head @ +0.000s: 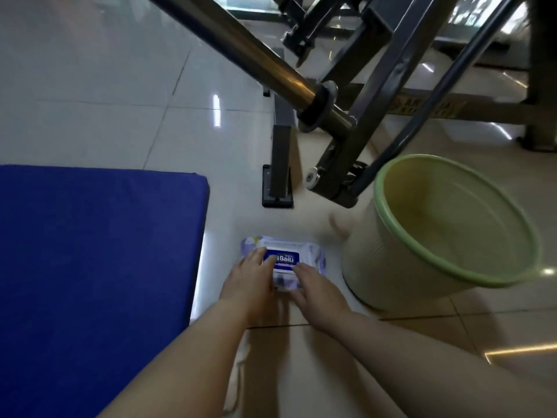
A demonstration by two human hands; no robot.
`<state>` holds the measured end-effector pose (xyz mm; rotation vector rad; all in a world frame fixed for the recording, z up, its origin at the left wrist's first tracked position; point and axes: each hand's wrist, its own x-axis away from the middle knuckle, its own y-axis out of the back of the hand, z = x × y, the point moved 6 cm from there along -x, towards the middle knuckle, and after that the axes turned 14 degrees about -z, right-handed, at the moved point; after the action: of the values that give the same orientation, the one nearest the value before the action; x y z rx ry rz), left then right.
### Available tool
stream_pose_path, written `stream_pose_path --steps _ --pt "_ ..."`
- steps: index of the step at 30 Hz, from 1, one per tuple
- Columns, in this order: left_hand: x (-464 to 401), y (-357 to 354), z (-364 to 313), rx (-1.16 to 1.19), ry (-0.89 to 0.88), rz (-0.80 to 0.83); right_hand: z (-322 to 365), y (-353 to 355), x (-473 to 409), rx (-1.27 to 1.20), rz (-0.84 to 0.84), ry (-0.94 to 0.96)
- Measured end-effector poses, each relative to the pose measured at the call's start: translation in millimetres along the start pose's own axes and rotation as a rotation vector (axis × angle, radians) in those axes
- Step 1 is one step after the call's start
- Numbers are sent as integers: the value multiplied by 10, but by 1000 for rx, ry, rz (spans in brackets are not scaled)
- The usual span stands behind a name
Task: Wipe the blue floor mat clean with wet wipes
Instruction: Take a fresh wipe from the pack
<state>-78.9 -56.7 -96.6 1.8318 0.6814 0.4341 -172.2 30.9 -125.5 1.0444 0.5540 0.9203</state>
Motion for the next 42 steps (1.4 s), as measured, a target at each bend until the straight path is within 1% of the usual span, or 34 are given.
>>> stream_pose_path --steps 6,11,14,18,22,29,34,37,39,40,42 --pt "-144 -59 113 -41 -26 22 -59 -106 -244 -8 15 -63" --pt "-446 -361 102 -68 -92 99 -61 -237 -453 23 -3 -31" --pt "-612 -559 47 -48 -115 140 -145 -271 -527 -9 -10 -52" --pt "-690 -738 68 -46 -117 188 -259 -378 -530 -38 30 -53" --pt "-571 -741 92 -34 -113 216 -262 -434 -440 -76 27 -31" --pt "-417 -729 175 -124 -126 285 -149 -462 -371 -97 97 20" --pt "-450 -652 147 -109 -134 352 -99 -394 -480 -81 73 5" --pt "-520 -559 147 -88 -125 355 -91 -403 -484 -112 76 -18" --pt "-551 -507 142 -97 -113 343 -106 -377 -466 -121 36 -37" --pt "-560 -475 142 -103 -103 317 -106 -345 -458 -136 -22 -33" --pt "-588 -385 151 -108 -69 215 -101 -269 -420 -197 -148 -30"
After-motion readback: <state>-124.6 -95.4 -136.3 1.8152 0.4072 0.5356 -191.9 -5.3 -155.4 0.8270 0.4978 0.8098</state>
